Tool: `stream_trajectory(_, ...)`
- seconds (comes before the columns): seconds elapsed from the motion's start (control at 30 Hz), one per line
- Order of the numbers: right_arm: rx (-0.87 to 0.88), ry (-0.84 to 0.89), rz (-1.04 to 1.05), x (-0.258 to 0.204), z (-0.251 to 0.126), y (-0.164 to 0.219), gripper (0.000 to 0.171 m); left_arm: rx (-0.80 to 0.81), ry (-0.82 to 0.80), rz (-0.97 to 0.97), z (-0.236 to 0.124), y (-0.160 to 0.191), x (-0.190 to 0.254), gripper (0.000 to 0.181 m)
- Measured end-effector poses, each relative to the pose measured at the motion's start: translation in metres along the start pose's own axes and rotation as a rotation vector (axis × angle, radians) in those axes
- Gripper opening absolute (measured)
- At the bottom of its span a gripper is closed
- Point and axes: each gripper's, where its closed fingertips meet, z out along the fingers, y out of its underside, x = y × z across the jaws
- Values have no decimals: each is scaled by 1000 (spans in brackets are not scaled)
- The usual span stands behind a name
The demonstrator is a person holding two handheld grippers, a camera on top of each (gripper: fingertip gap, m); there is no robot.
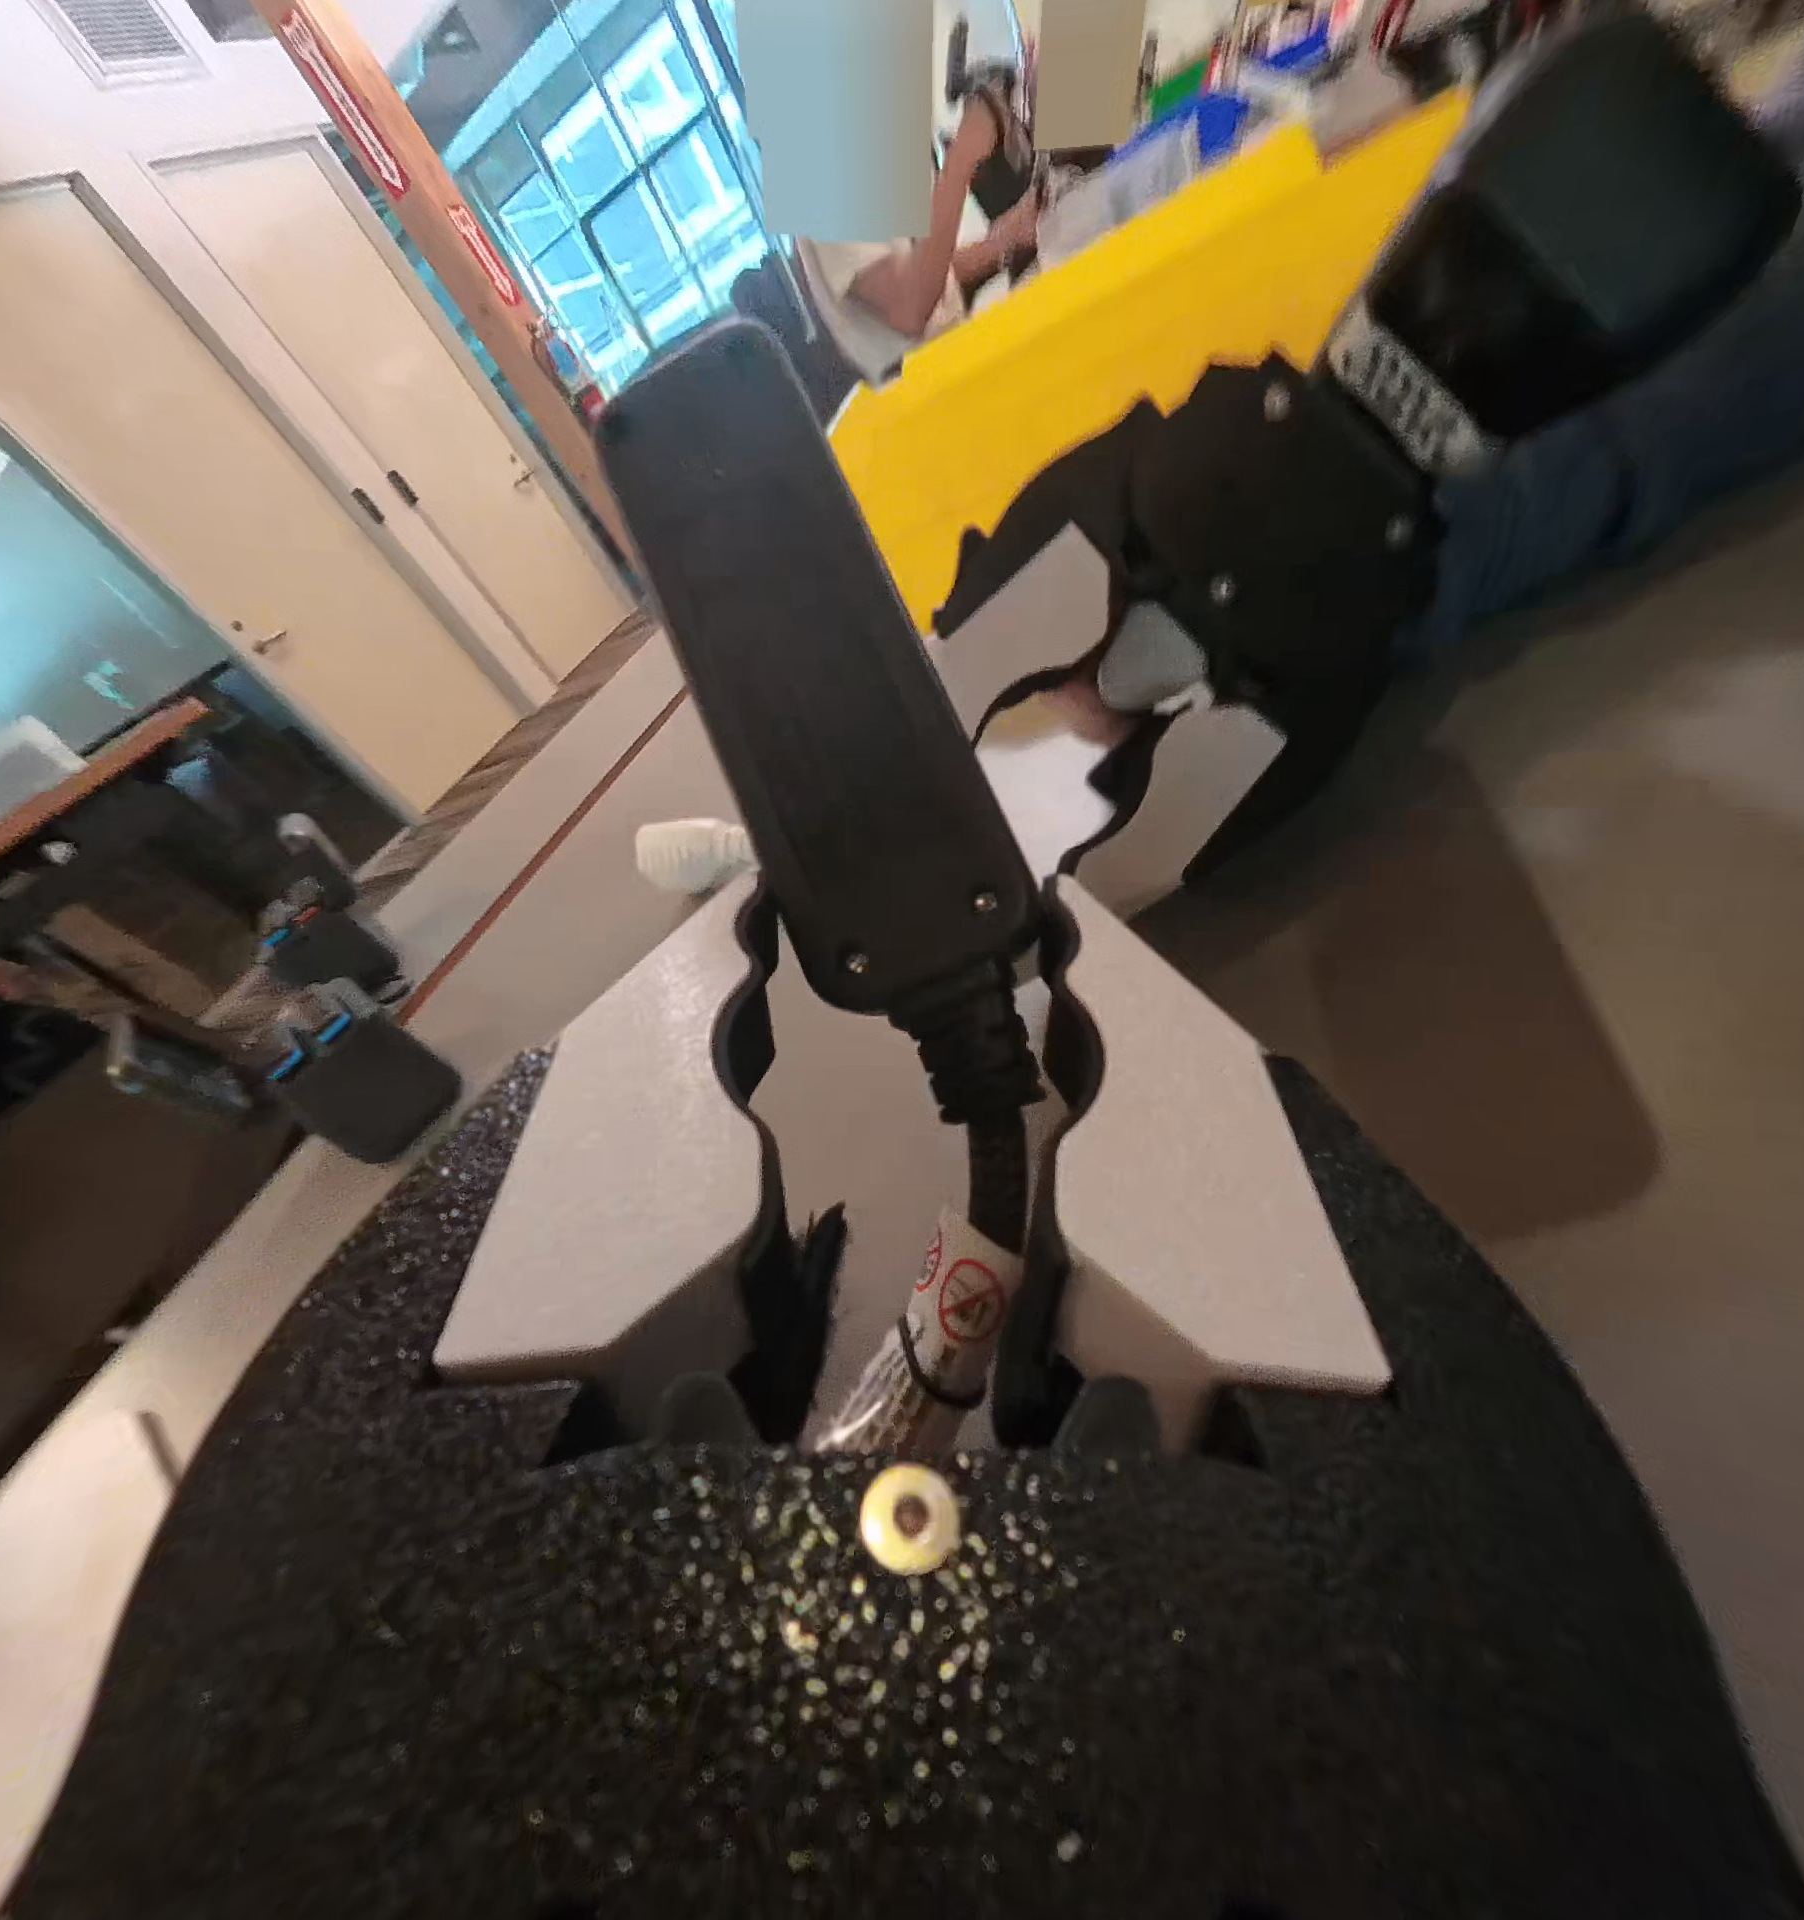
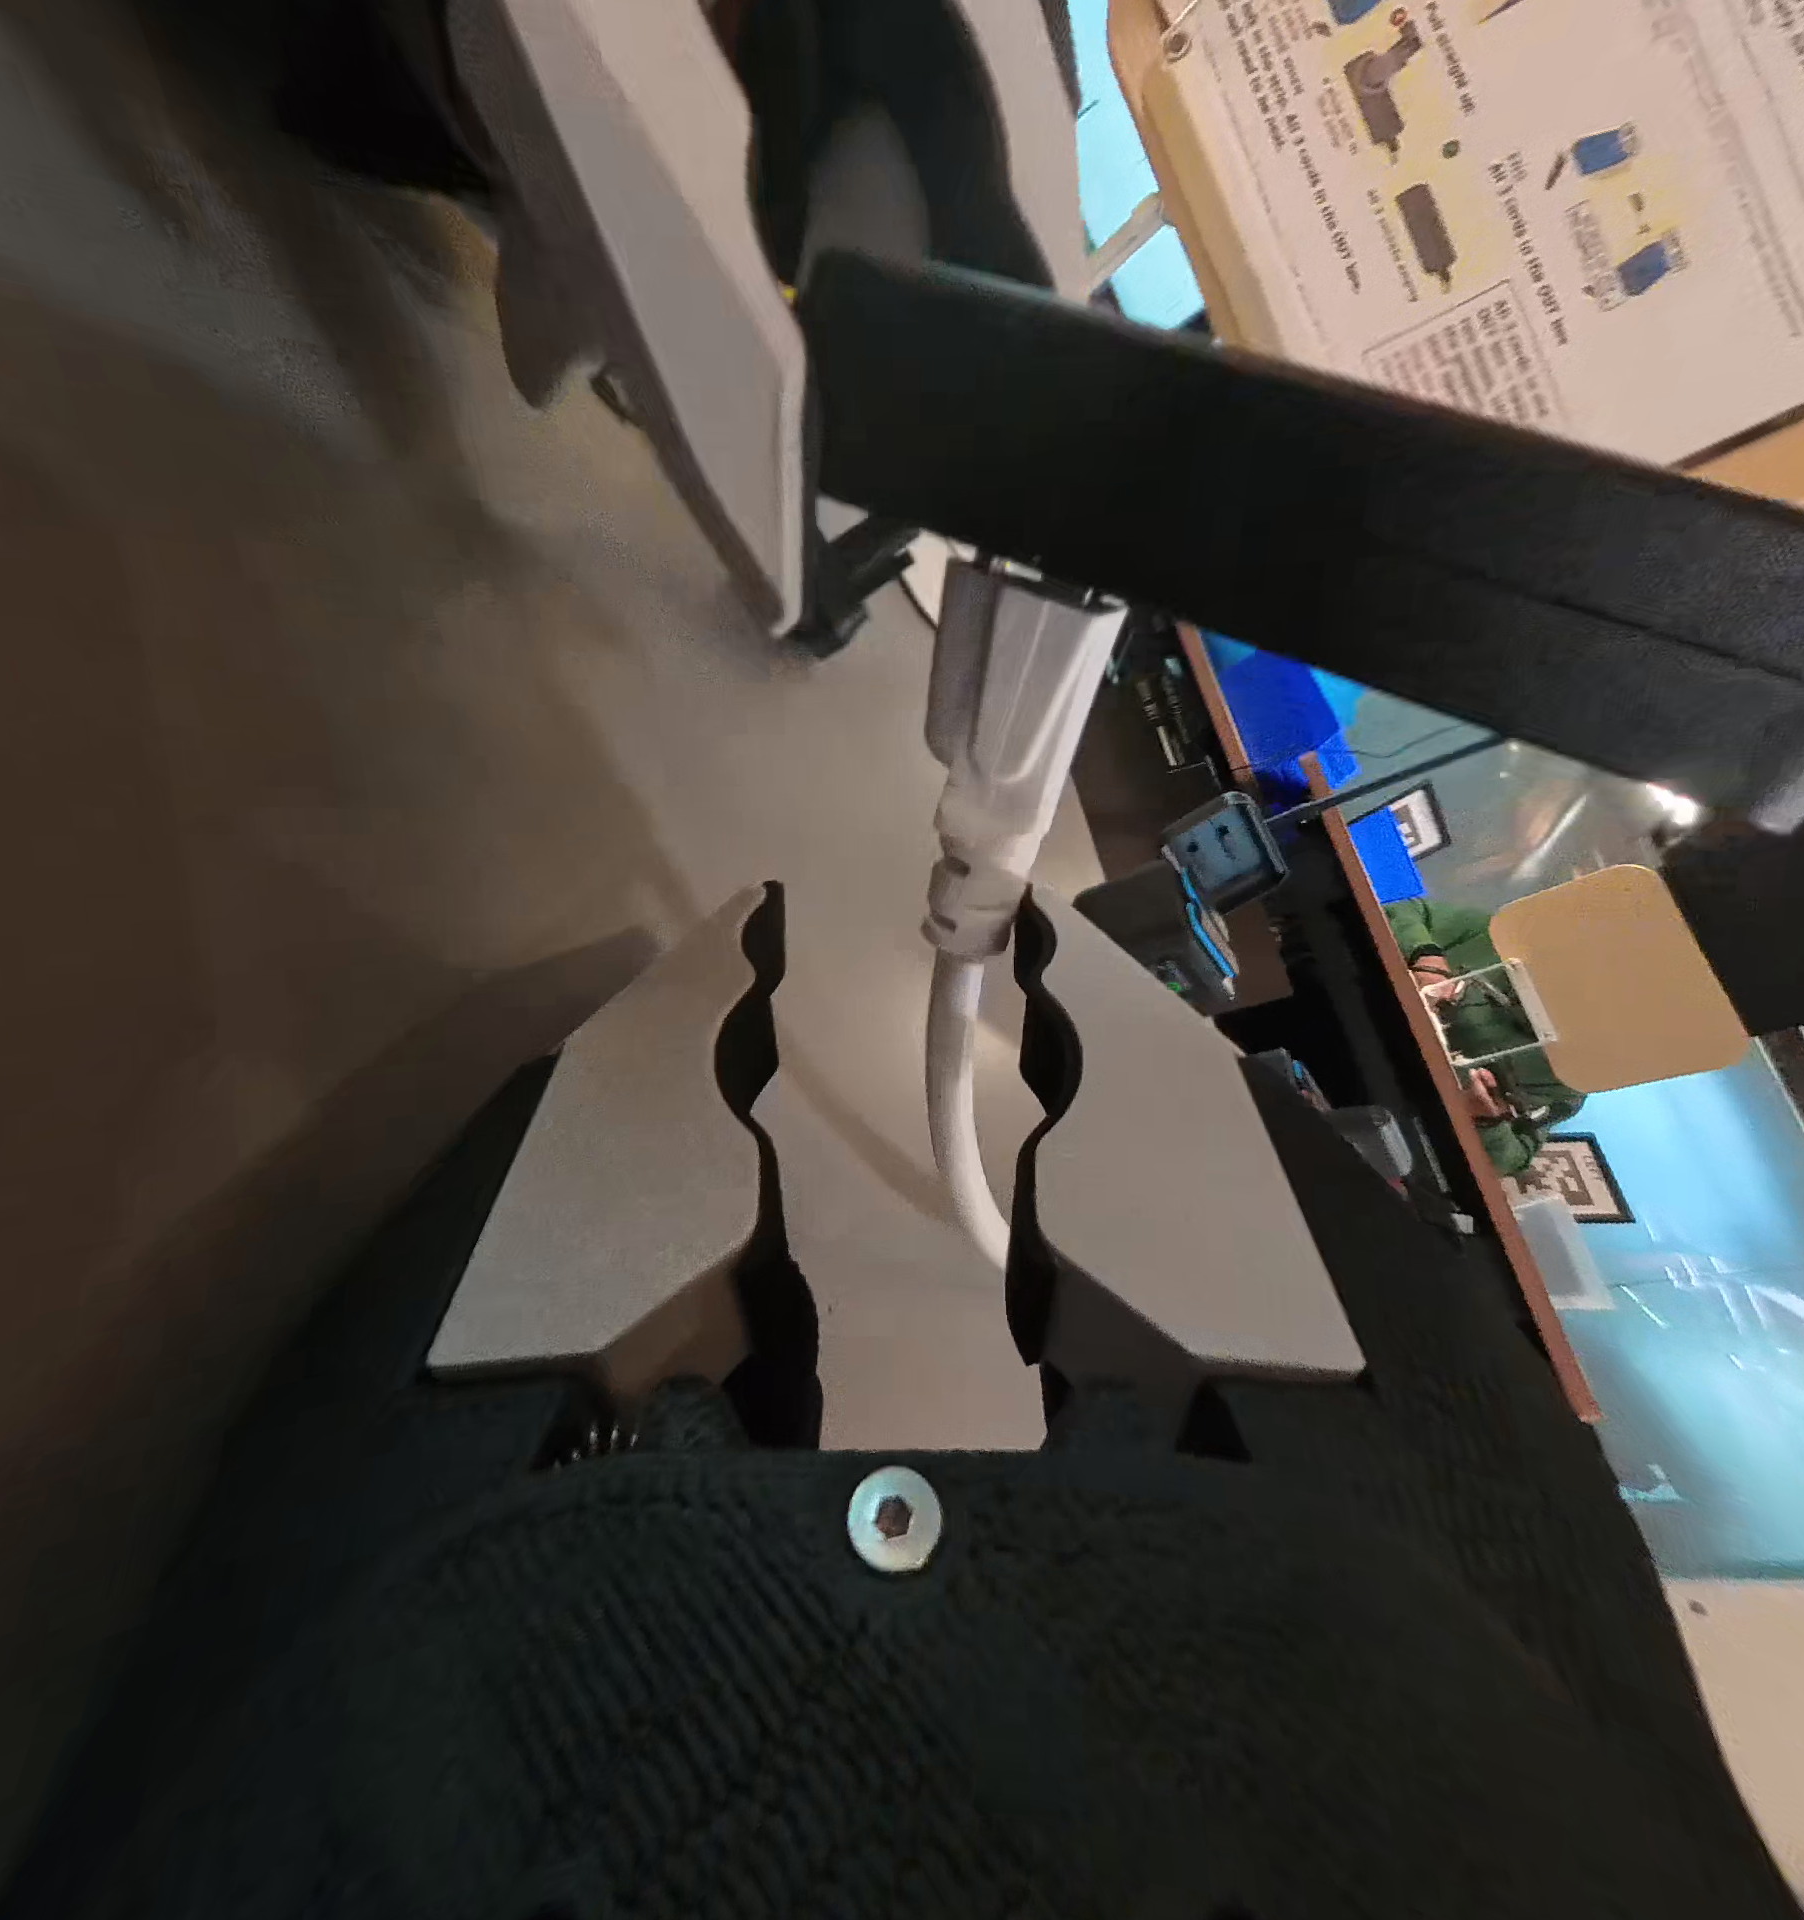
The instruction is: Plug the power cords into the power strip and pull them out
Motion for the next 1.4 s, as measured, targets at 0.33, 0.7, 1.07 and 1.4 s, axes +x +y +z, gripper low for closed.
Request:
stream_trajectory(0.33, 20, 219, -26, 33, 12, -18, 30, 228, 92, -398, -9, -25, -16, 47)
stream_trajectory(0.7, 139, 432, 17, 67, 25, -53, 30, 531, 249, -902, -38, -36, -54, 48)
stream_trajectory(1.07, 189, 425, 36, 67, 24, -60, 19, 569, 258, -951, -42, -35, -60, 48)
stream_trajectory(1.4, 206, 380, 111, 67, 25, -55, 18, 552, 246, -942, -40, -33, -59, 48)
